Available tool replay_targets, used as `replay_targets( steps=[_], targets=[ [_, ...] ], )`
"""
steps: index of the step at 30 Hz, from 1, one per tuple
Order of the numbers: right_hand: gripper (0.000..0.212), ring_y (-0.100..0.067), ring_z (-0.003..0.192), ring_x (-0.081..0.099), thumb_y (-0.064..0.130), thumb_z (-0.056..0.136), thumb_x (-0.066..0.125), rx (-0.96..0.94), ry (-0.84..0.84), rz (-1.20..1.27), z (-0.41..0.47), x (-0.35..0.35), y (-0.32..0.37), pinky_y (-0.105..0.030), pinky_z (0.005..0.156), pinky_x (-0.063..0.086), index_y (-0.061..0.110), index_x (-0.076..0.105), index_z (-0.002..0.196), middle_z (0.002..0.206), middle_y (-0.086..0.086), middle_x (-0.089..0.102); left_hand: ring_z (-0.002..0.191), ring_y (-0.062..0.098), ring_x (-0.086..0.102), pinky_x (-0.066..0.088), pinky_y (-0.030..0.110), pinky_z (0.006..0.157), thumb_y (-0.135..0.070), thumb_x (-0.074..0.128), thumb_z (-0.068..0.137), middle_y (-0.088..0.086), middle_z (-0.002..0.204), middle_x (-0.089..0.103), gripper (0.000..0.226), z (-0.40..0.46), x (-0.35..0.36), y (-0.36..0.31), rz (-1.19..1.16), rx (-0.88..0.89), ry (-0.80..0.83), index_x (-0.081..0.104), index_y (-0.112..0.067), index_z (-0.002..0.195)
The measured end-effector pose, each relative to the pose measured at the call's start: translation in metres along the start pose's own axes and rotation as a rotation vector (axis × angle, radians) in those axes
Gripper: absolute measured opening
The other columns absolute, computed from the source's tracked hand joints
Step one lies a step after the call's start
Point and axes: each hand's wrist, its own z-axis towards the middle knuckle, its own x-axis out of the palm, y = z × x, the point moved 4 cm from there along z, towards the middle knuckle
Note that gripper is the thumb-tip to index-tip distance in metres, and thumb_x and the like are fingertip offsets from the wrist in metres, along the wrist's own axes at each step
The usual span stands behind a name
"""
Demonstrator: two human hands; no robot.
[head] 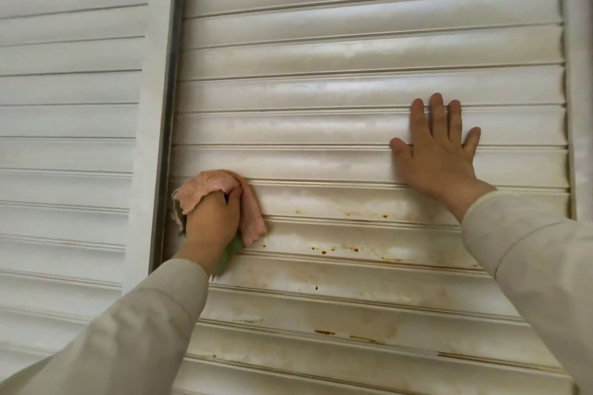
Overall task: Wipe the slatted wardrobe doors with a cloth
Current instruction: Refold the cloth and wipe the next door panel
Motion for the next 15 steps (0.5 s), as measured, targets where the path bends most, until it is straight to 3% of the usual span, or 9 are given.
replay_targets(
  steps=[4, 9, 13, 15],
  targets=[
    [0.072, -0.024, 0.148, -0.024, 0.056, 0.098, 0.024, 0.005, -0.019, -0.007, 0.001, 0.003, 0.000, -0.061, 0.116, -0.007, 0.028, -0.007, 0.157, 0.163, 0.003, -0.020, 0.083, 0.030, 0.062, 0.051, 0.035, 0.077, -0.023, 0.054, 0.098, 0.015, 0.096, 0.068, 0.022, 0.028, -0.006, -0.019, 0.077, 0.024, 0.043, 0.067, -0.006, 0.103],
    [0.072, -0.027, 0.149, -0.022, 0.055, 0.097, 0.024, 0.011, -0.049, -0.012, 0.001, 0.007, 0.000, -0.062, 0.115, -0.007, 0.027, -0.006, 0.156, 0.164, 0.000, -0.018, 0.095, 0.035, 0.063, 0.052, 0.045, 0.089, -0.024, 0.062, 0.094, 0.015, 0.101, 0.066, 0.019, 0.045, -0.014, -0.024, 0.152, 0.083, 0.109, 0.061, -0.008, 0.103],
    [0.072, -0.028, 0.149, -0.021, 0.055, 0.098, 0.024, 0.017, -0.058, -0.014, 0.001, 0.009, 0.002, -0.062, 0.115, -0.007, 0.027, -0.006, 0.157, 0.164, -0.001, -0.017, 0.098, 0.038, 0.062, 0.051, 0.043, 0.088, -0.024, 0.056, 0.097, 0.017, 0.107, 0.066, 0.020, 0.034, -0.009, -0.030, 0.200, 0.156, 0.057, 0.061, -0.009, 0.109],
    [0.072, -0.028, 0.149, -0.022, 0.055, 0.098, 0.023, 0.022, -0.030, -0.013, 0.001, 0.008, 0.004, -0.062, 0.116, -0.008, 0.027, -0.007, 0.157, 0.164, -0.001, -0.019, 0.097, 0.036, 0.063, 0.051, 0.041, 0.089, -0.024, 0.055, 0.097, 0.015, 0.105, 0.067, 0.019, 0.029, -0.005, -0.031, 0.104, 0.108, 0.075, 0.063, -0.010, 0.106]
  ],
)
